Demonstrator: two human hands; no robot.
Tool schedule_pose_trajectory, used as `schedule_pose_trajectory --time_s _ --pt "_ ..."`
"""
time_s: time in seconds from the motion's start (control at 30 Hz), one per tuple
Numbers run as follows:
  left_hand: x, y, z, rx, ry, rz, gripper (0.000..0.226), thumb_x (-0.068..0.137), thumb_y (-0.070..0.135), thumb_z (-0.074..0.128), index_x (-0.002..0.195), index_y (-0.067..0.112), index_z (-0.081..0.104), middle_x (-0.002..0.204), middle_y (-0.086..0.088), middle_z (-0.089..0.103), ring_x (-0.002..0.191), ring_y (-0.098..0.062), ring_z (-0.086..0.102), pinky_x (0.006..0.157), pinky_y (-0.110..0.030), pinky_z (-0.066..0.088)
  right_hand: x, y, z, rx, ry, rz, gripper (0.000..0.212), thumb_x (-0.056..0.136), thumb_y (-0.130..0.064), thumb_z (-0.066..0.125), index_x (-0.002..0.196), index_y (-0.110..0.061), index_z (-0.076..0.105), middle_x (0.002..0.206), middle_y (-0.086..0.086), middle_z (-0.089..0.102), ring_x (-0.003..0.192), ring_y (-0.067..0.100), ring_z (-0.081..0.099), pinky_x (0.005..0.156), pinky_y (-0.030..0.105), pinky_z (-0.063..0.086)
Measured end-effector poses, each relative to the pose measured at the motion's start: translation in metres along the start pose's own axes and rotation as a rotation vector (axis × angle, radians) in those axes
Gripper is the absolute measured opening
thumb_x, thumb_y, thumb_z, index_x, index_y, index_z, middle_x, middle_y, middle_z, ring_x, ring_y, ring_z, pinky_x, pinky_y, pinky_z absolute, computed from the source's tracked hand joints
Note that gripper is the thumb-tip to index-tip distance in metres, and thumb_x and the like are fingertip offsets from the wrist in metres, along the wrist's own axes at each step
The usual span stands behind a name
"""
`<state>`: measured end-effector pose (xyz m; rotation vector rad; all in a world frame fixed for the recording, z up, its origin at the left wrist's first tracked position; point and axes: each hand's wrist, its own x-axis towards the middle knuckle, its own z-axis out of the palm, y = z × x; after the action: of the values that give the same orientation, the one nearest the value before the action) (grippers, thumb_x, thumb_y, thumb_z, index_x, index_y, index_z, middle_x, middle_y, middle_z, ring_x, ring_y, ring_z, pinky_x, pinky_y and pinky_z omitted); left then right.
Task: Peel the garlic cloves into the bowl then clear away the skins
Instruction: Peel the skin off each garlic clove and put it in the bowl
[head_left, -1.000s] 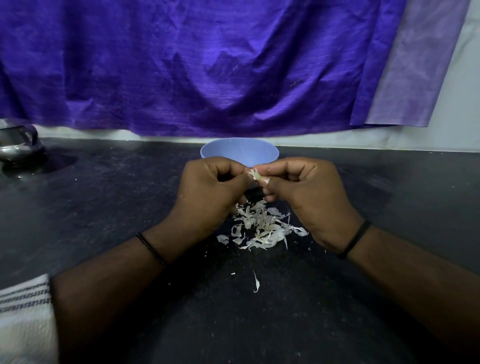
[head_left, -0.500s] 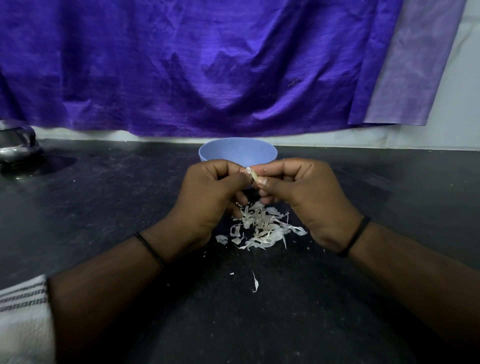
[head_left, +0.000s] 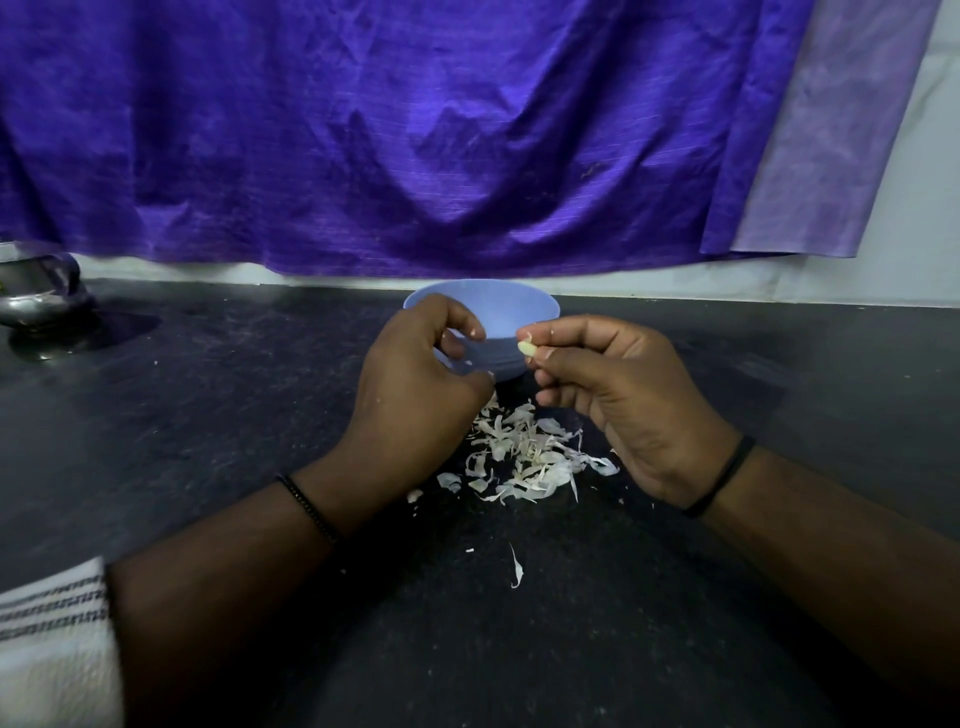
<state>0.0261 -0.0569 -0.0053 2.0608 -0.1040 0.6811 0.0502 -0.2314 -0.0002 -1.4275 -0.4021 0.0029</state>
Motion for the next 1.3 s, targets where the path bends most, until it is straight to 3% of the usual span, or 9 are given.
schedule_pose_trajectory --time_s 0.1,0.17,0.3,0.37,0.53,0.7,0.9,1.13,1.3 --pt "-0.002 0.004 0.002 -0.037 -0.006 0.028 0.01 0.086 0.017 0.073 0.079 0.023 0.069 0.067 0.012 0.065 0.057 -0.004 0.057 0.061 -0.026 0.045 0.0 0.001 0.0 0.004 0.012 0.005 0.015 0.085 0.002 0.07 0.098 -0.005 0.074 0.085 0.006 0.074 0.073 0.013 0.063 0.064 0.025 0.055" --pt "-0.003 0.005 0.004 -0.081 -0.024 0.01 0.015 0.091 0.021 0.069 0.076 0.019 0.07 0.059 0.012 0.064 0.055 -0.006 0.057 0.059 -0.028 0.046 -0.001 0.001 0.0 0.002 0.014 0.001 0.014 0.084 0.002 0.071 0.096 -0.005 0.073 0.083 0.008 0.073 0.071 0.013 0.064 0.063 0.025 0.056" --pt "-0.004 0.007 0.005 -0.329 -0.113 -0.081 0.011 0.092 0.012 0.066 0.083 0.012 0.072 0.068 -0.011 0.067 0.055 -0.016 0.06 0.044 -0.027 0.046 -0.001 0.001 0.001 0.007 0.016 -0.012 0.012 0.084 0.003 0.071 0.092 -0.006 0.072 0.078 0.008 0.071 0.067 0.013 0.064 0.061 0.025 0.055" --pt "-0.005 0.008 0.005 -0.376 -0.122 -0.085 0.011 0.092 0.007 0.066 0.083 0.007 0.072 0.066 -0.009 0.066 0.054 -0.016 0.06 0.041 -0.026 0.045 -0.001 0.001 0.001 -0.01 0.009 -0.021 0.012 0.085 0.003 0.071 0.093 -0.005 0.072 0.078 0.01 0.072 0.067 0.013 0.064 0.061 0.025 0.056" --pt "-0.003 0.007 0.005 -0.403 -0.101 -0.115 0.009 0.09 0.006 0.067 0.082 0.005 0.071 0.06 -0.002 0.065 0.052 -0.015 0.058 0.04 -0.025 0.045 -0.002 0.0 0.002 -0.146 -0.008 -0.087 0.011 0.083 0.001 0.075 0.094 -0.001 0.073 0.074 0.01 0.072 0.065 0.014 0.065 0.059 0.025 0.058" --pt "-0.003 0.009 0.005 -0.457 -0.154 -0.158 0.015 0.093 0.004 0.062 0.08 0.002 0.069 0.066 -0.006 0.065 0.051 -0.016 0.057 0.039 -0.025 0.044 -0.002 -0.001 0.001 -0.174 -0.026 -0.106 0.014 0.081 0.004 0.075 0.093 -0.003 0.073 0.075 0.004 0.074 0.066 0.009 0.067 0.059 0.023 0.057" --pt "-0.002 0.011 0.002 -0.567 -0.209 -0.287 0.017 0.094 0.004 0.059 0.079 0.0 0.065 0.07 -0.011 0.061 0.049 -0.016 0.056 0.039 -0.025 0.041 0.0 0.0 0.001 -0.225 -0.048 -0.102 0.016 0.086 0.003 0.071 0.099 -0.005 0.075 0.082 0.009 0.076 0.069 0.015 0.066 0.063 0.025 0.057" --pt "-0.003 0.009 0.005 -0.505 -0.214 -0.237 0.015 0.094 0.008 0.063 0.084 -0.002 0.066 0.066 -0.006 0.061 0.05 -0.016 0.057 0.038 -0.025 0.043 0.0 -0.001 -0.003 -0.081 -0.048 0.013 0.01 0.087 -0.002 0.07 0.096 -0.001 0.073 0.078 0.011 0.074 0.065 0.014 0.065 0.058 0.022 0.055" --pt "-0.002 0.009 0.003 -0.502 -0.204 -0.232 0.019 0.093 0.01 0.065 0.08 -0.003 0.067 0.063 -0.006 0.06 0.048 -0.016 0.056 0.039 -0.025 0.042 0.001 -0.002 -0.003 -0.015 -0.081 0.069 0.023 0.083 -0.001 0.072 0.106 -0.004 0.071 0.082 0.014 0.073 0.068 0.016 0.065 0.061 0.025 0.056"
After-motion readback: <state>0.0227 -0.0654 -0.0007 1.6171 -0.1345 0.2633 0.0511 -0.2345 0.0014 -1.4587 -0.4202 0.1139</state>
